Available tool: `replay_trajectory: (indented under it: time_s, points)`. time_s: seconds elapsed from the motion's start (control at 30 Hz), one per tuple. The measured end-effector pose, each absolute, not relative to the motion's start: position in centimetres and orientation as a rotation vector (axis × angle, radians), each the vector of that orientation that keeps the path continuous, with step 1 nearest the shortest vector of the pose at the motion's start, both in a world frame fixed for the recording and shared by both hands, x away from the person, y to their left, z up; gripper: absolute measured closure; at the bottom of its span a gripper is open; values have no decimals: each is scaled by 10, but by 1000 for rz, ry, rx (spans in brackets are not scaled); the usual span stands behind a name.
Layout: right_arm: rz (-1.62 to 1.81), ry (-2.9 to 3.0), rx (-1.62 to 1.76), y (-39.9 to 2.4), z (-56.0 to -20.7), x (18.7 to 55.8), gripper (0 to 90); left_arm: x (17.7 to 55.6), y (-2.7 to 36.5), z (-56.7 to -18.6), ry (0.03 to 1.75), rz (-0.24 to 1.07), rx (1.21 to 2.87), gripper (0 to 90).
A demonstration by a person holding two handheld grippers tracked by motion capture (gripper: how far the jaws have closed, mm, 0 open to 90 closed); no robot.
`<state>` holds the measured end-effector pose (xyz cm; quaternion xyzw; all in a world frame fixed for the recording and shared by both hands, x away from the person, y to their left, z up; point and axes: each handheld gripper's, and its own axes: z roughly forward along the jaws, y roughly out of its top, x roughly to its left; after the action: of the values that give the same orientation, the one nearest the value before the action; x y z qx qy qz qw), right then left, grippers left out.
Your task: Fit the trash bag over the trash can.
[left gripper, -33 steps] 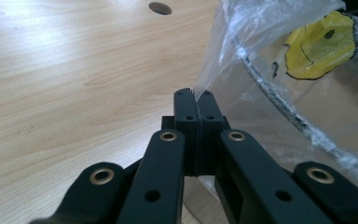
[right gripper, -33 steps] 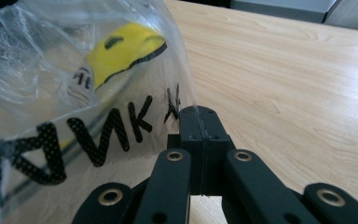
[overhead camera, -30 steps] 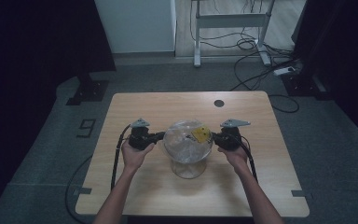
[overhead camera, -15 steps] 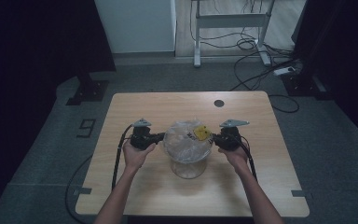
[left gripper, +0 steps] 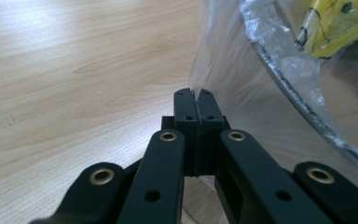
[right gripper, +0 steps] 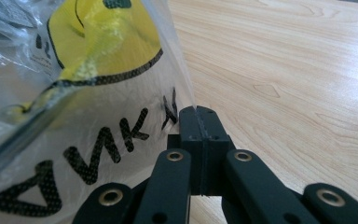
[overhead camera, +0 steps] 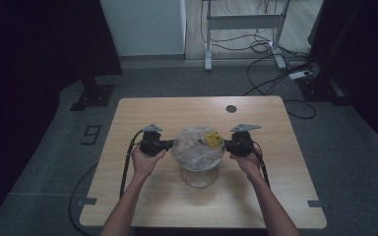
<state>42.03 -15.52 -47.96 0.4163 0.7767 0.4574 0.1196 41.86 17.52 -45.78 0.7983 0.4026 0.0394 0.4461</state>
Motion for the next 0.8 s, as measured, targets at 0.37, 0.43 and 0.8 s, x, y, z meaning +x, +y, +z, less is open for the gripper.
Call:
replay_trajectory:
  time_s: [0.37,0.43,0.8]
  points:
    - [1311,2304,1229,-151,-482,425,898,420,174,-459,1007,76,1997,899]
    - [1313,2305,1231,-151,-483,425,898,421,174,-459,1008,69,1995,898]
    - [1285,2328,1261,-149,-483,428,898,422,174,-461,1016,27,2011,898]
